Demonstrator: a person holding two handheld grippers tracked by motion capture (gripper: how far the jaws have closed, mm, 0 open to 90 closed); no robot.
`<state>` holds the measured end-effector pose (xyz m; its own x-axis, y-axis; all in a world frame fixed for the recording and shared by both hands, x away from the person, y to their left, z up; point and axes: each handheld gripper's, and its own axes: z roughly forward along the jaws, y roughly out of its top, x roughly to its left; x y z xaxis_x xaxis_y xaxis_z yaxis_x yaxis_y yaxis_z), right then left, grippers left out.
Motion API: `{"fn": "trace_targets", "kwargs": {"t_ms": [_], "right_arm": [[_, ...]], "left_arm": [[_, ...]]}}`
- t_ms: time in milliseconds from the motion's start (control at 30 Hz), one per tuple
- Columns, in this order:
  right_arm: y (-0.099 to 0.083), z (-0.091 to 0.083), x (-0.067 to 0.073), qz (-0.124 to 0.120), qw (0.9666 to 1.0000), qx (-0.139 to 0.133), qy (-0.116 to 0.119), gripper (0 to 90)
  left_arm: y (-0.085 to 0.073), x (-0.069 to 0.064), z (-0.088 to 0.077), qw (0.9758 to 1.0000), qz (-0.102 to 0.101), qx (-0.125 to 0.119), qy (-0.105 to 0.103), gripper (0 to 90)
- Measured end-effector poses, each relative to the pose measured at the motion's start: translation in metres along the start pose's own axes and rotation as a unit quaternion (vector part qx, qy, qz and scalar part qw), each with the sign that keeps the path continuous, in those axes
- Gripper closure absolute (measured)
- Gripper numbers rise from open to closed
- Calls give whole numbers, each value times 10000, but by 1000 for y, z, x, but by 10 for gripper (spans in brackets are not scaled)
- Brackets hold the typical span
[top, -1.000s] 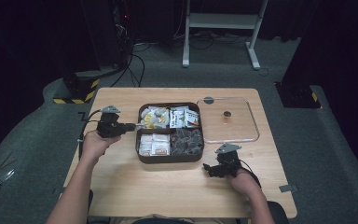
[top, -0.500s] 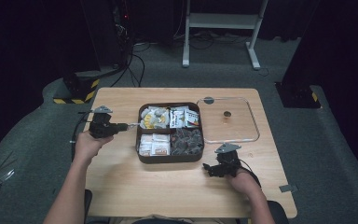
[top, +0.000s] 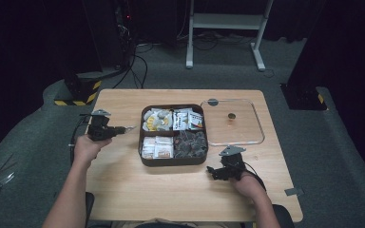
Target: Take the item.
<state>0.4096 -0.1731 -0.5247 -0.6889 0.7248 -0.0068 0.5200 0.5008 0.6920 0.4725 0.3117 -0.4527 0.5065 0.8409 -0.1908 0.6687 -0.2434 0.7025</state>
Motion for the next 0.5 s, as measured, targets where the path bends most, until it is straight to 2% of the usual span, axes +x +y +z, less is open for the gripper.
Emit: {"fn": "trace_targets", "kwargs": {"t_ms": [167, 333, 467, 500], "right_arm": [[0, 0, 0, 6, 10000, 2, 0, 77], [0, 0, 0, 6, 10000, 2, 0, 77], [0, 0, 0, 6, 10000, 1, 0, 77], [0, 0, 0, 5, 10000, 0, 0, 77]], "left_arm": [[-1, 5, 10, 9999, -81, 96, 90, 867], [-5, 9, 24, 9991, -126, 349, 181, 867], [-7, 13, 28, 9988, -169, 379, 269, 868], [-8, 14, 31, 9984, -237, 426, 302, 867]]}}
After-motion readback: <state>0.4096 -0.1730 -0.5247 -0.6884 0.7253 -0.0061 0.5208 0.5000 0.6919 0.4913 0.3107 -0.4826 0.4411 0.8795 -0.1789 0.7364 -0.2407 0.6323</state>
